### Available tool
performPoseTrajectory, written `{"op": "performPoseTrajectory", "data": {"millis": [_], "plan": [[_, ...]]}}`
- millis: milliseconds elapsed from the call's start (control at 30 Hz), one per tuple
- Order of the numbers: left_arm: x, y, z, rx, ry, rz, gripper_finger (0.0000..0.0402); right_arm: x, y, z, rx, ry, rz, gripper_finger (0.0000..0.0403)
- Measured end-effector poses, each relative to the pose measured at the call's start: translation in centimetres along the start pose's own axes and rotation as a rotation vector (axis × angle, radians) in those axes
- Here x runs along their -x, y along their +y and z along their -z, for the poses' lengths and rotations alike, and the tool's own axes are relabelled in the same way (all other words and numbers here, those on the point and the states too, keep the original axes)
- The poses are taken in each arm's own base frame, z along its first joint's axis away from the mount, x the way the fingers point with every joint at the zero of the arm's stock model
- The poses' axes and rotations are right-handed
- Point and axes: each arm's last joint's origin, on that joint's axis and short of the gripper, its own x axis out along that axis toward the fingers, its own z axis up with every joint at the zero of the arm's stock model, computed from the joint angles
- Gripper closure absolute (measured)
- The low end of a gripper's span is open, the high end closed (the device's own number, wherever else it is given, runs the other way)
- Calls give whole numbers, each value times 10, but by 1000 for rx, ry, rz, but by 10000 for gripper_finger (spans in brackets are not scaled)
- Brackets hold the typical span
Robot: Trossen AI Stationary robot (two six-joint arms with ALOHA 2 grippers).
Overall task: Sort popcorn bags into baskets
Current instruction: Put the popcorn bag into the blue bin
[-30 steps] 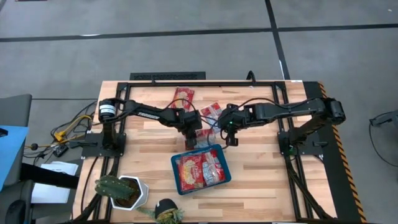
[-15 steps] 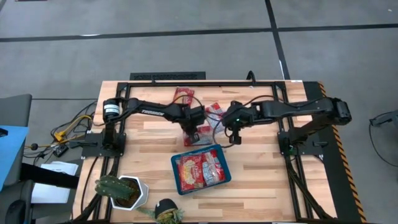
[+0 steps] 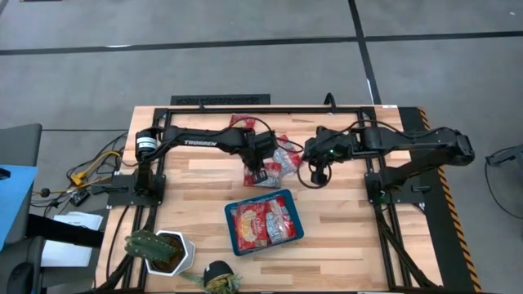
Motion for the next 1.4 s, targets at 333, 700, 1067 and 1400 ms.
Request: {"op": "performPoseTrajectory", "data": {"millis": [333,700,1067,1400], "plan": [[42,-7,-25,-81,-45,-61,401,8,-1,2,-9,-5,2,373],[98,-57,-37,-358,-105,13,401,28,-6,12,-14,9,9,384],[92,-138,-23,-825,-212,118,401,63,-14,22,-70,-66,58,380],[59,-156,-24,-1033,-235,211,401,72,-16,26,-120,-91,53,373]]}}
